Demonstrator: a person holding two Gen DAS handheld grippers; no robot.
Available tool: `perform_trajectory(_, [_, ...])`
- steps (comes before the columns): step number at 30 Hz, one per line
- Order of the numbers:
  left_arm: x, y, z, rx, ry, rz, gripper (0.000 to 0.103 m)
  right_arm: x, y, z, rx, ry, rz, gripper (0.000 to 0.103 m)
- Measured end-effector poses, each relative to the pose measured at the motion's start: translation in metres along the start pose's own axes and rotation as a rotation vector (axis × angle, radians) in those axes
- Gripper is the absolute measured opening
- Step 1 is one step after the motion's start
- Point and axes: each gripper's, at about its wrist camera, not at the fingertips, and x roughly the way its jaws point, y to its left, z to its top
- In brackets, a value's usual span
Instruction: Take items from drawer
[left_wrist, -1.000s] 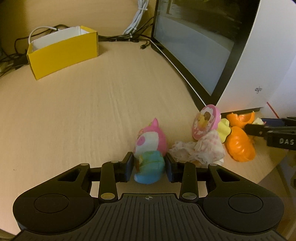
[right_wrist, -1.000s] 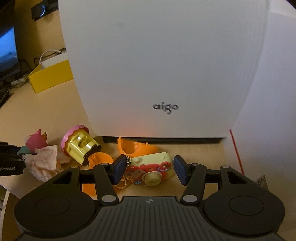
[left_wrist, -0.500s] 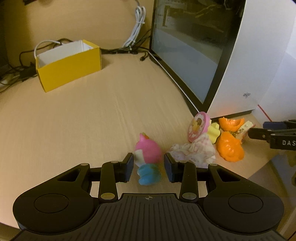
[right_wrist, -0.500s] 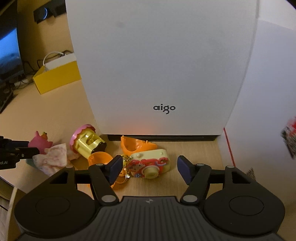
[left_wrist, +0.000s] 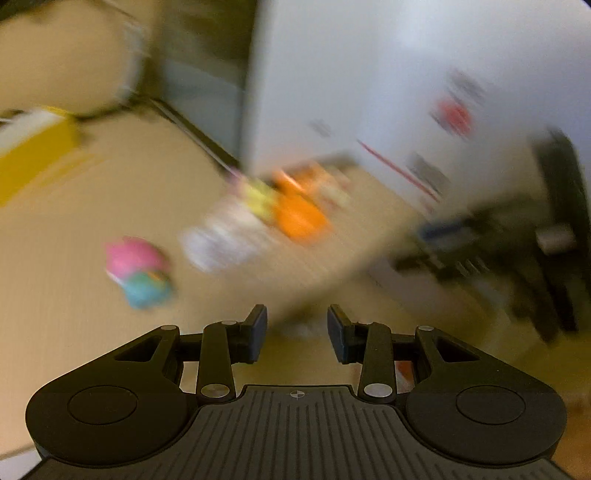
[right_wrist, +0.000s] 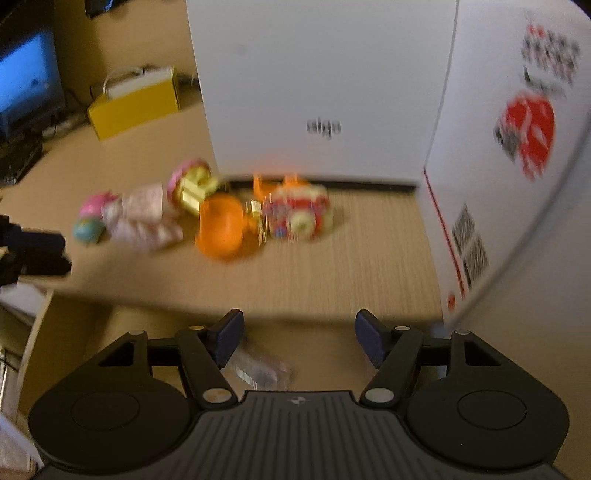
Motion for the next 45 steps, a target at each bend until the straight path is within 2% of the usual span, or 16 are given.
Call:
perform_trajectory(3, [0.029,-0.012,-0.012,0.040,0.121,-0.041,0.040,0.011,0.001,-0.014,-0.013,0.098,0.040,0.070])
perform_trajectory(5, [0.045,-0.013,-0.021,0.015,0.180,-0.043,0.040,0.021,0.010,-0.025,-0.064,0.154,0.054,0.070])
perform_trajectory(7, [0.053,-0.009,-0.028,-0.023,0.214,-0.042,0.039,0.034,0.020,-0.031,-0.123,0.183,0.060,0.070])
perform_trajectory(11, [0.058,-0.006,-0.037,-0.010,0.281,-0.046,0.039,0.063,0.042,-0.032,-0.244,0.231,0.084,0.070])
perform_trajectory(14, [0.054,0.000,-0.042,-0.041,0.282,-0.042,0.039,0.084,0.048,-0.032,-0.295,0.316,0.102,0.070])
perform_trajectory(18, [0.049,0.014,-0.053,-0.150,0.260,-0.030,0.039,0.096,0.032,-0.028,-0.149,0.399,0.093,0.070])
perform_trajectory(22, [0.056,0.018,-0.054,-0.193,0.247,-0.020,0.039,0.104,0.016,-0.036,0.013,0.493,0.059,0.070])
perform_trajectory(23, [0.057,0.018,-0.055,-0.194,0.249,-0.019,0.039,0.106,0.014,-0.040,0.064,0.517,0.076,0.070])
perform_trajectory(24, [0.057,0.017,-0.056,-0.192,0.252,-0.018,0.039,0.107,0.012,-0.044,0.129,0.533,0.131,0.070])
perform_trajectory(26, [0.059,0.017,-0.057,-0.188,0.262,-0.016,0.039,0.108,0.015,-0.046,0.233,0.521,0.290,0.069])
perform_trajectory(29, [0.060,0.017,-0.056,-0.184,0.275,-0.008,0.039,0.098,0.025,-0.039,0.268,0.453,0.437,0.068])
perform_trajectory(31, [0.065,0.017,-0.054,-0.192,0.281,0.003,0.039,0.086,0.029,-0.032,0.216,0.398,0.416,0.068])
perform_trajectory(35, [0.082,0.016,-0.048,-0.210,0.310,0.058,0.039,0.057,0.025,-0.031,0.074,0.304,0.237,0.068])
perform_trajectory(38, [0.085,-0.003,-0.043,-0.044,0.289,0.032,0.039,0.040,0.016,-0.039,0.014,0.265,0.162,0.068])
perform_trajectory(42, [0.094,-0.024,-0.038,0.124,0.297,-0.065,0.039,0.025,0.001,-0.051,0.029,0.257,0.178,0.068])
perform_trajectory(45, [0.110,-0.031,-0.035,0.184,0.315,-0.051,0.039,0.026,-0.003,-0.059,0.026,0.267,0.184,0.068])
